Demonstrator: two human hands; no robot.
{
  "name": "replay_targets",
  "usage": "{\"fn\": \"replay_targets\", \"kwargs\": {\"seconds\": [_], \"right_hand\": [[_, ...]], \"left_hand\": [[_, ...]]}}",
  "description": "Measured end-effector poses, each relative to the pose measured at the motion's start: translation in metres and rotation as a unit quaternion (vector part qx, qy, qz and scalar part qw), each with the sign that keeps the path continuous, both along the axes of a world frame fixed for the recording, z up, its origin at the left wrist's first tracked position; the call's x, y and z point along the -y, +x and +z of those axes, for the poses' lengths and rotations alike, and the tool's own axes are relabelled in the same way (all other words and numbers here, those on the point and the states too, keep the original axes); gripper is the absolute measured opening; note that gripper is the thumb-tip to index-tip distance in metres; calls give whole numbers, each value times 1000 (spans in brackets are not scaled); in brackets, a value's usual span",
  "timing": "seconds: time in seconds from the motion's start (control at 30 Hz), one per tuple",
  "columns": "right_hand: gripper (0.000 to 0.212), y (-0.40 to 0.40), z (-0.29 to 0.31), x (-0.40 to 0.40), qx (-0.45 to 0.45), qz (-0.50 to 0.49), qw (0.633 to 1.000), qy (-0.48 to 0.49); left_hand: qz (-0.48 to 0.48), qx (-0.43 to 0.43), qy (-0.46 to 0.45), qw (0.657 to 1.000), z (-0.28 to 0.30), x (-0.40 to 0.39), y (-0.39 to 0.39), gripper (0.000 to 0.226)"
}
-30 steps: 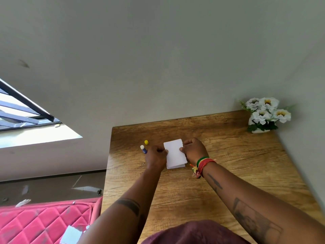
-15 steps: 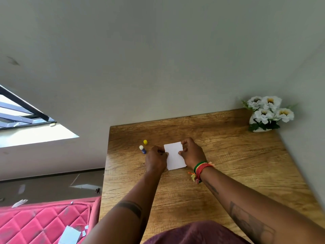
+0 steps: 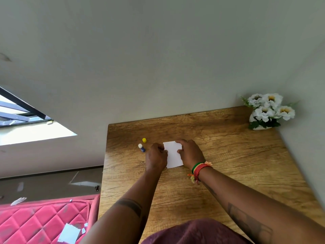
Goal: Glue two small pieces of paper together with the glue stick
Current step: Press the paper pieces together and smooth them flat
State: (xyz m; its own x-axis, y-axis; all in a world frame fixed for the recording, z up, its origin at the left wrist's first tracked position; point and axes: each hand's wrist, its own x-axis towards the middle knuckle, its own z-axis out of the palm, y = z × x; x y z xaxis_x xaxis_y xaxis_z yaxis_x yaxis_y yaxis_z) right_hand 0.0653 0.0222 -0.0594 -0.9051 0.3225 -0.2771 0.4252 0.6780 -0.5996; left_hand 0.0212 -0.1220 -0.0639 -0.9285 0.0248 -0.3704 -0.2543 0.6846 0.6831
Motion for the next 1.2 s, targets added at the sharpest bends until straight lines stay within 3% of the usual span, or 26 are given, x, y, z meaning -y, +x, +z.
{"fn": "replay_targets", "kwargs": {"seconds": [0.17,0.5,0.93,1.1,1.2], "right_hand": [[43,-2,3,-2,-11,-25,999,-18],[41,-5,0,0,-18,-31,999,-6],[39,-7,-6,1,15,22,999,32],[40,-9,-7,0,27,63,996,48],[44,-10,-6,-5,38,92,993,58]], "left_hand": [[14,22,29,999,2,4,-7,8],[57,62,75,994,-3,3,-18,18],[14,50,16,999,-3,2,-20,13],[-75,-34,-66,994,0,0,-6,23],[-206,-97,-150,962,-3,6,3,45]]}}
